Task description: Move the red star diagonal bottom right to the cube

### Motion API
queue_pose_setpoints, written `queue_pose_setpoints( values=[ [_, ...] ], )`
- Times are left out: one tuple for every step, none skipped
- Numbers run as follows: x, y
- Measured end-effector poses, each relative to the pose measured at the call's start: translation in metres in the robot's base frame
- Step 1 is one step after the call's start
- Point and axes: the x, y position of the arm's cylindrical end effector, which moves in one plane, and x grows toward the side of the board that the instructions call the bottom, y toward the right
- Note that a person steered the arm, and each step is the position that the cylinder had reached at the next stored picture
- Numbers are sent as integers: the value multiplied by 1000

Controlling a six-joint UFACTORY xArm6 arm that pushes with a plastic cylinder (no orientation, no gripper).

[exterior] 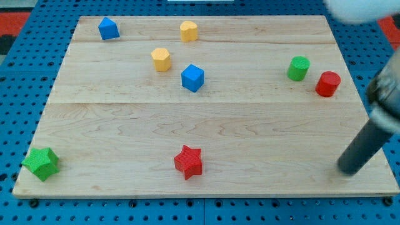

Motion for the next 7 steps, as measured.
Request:
queue_pose_setpoints(
  values=[
    [11, -83],
    [-3, -163],
    [-40, -197],
    [-27, -193],
    [-22, -276],
    [-77, -222],
    [-78, -115]
  ],
)
